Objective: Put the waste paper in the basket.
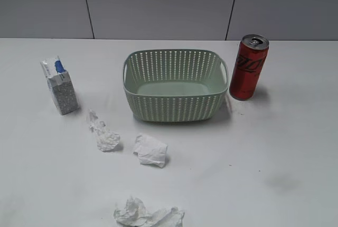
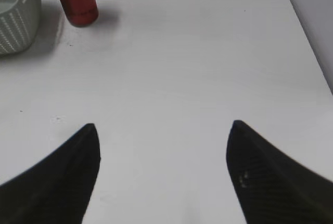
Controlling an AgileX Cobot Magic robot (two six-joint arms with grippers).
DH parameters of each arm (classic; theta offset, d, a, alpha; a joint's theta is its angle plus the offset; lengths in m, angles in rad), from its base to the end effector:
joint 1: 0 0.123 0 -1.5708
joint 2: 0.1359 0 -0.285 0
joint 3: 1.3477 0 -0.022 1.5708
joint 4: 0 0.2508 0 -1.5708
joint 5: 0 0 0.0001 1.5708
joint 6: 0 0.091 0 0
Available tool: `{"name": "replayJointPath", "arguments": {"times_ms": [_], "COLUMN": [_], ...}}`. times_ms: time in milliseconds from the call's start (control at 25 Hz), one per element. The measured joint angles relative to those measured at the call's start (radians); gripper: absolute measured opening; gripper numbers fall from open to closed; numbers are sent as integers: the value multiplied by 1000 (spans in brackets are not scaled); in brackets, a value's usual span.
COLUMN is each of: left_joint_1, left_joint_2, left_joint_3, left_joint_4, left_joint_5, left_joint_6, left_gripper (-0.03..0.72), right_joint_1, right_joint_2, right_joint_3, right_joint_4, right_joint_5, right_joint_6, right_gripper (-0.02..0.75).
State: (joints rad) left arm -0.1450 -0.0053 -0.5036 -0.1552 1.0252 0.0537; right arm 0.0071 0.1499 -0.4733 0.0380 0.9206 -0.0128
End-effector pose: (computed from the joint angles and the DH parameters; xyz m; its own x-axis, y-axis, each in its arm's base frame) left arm -0.0069 -0.0112 0.2819 -0.4139 0.0331 -0.9097 0.2512 0.9647 -0.0792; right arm 0.0271 0.0029 0.2792 -0.4882 0.0067 -0.8727 -0.0285 0.9993 0.0237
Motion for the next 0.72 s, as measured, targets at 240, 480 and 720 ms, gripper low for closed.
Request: {"name": "replayJointPath", "arguments": {"times_ms": [240,480,720], "left_joint_1": [0,0,0], "left_joint_2": [0,0,0], "left_joint_3": [0,0,0], "left_joint_4": [0,0,1], "left_joint_5": [0,0,0], "left_joint_6": [0,0,0], "left_gripper": [591,591,591], "right_joint_1": [0,0,3], "right_joint_2": [195,371,526], "right_joint_3": [-3,-28,-90], "right_joint_4": [0,58,213], "right_joint_5": [-24,-28,-45], "right_joint_6": [-7,-67,-130], "right_gripper": [571,571,571]}}
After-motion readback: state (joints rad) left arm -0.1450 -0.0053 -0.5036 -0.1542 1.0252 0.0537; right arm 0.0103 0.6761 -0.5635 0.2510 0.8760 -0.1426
